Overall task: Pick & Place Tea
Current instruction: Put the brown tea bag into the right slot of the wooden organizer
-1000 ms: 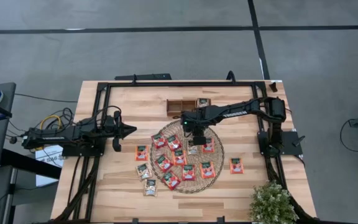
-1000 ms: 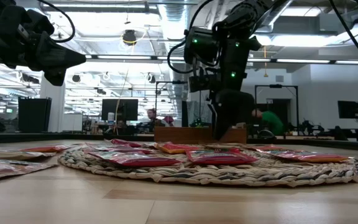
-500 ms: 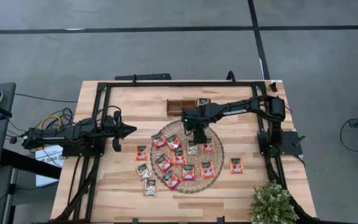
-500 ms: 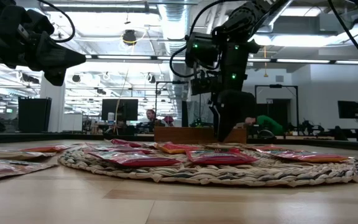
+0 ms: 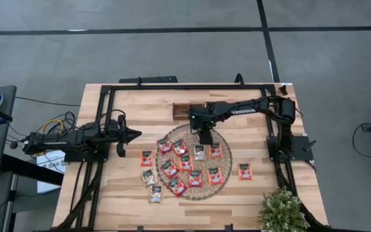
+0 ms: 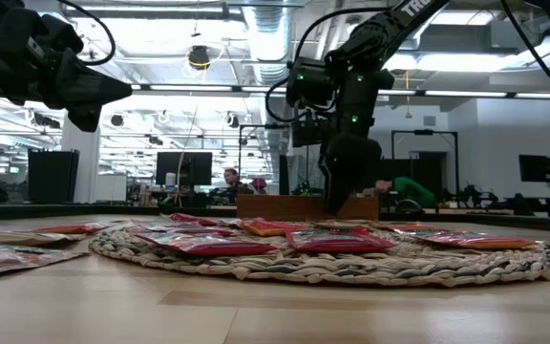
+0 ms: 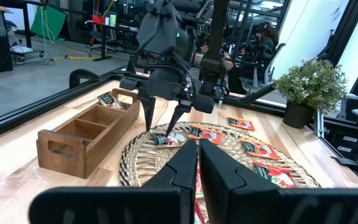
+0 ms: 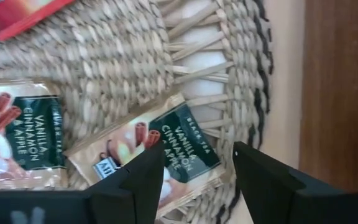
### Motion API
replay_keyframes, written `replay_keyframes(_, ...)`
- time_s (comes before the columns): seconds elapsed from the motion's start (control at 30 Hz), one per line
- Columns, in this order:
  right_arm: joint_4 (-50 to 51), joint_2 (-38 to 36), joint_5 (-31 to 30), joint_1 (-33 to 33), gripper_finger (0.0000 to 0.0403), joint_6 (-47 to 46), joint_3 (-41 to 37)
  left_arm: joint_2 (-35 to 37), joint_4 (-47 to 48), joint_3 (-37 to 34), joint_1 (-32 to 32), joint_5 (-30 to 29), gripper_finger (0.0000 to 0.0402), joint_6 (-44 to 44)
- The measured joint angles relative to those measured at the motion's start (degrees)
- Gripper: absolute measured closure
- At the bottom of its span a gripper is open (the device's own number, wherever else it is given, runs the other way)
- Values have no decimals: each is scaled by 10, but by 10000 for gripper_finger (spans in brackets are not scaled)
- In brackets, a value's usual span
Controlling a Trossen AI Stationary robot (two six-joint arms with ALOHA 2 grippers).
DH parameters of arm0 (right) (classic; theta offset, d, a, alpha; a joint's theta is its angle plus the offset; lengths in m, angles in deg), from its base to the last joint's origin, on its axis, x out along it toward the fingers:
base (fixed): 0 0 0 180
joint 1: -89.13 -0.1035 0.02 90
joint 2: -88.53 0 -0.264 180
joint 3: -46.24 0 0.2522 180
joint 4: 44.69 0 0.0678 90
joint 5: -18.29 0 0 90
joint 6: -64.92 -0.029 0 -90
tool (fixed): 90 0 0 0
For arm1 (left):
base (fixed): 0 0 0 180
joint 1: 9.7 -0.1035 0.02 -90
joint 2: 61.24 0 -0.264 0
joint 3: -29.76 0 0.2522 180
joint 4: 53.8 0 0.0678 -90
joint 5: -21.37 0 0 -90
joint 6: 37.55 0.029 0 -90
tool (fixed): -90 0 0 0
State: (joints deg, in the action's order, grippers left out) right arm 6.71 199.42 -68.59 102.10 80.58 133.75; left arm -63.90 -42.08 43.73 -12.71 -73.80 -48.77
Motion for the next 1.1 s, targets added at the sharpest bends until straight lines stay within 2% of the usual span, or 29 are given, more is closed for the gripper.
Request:
replay_keyframes(0.2,0,0,0,0,221,9,0,0,0,0,0,0,393,0)
replay_keyframes(0.4,12,41,-2,0,221,4,4,0,0,0,0,0,393,0)
replay_keyframes(0.63,-5,40,-16,-1,224,-22,2,0,0,0,0,0,393,0)
replay_keyframes(1.1,2,42,-34,-5,312,-22,2,0,2,0,0,0,393,0)
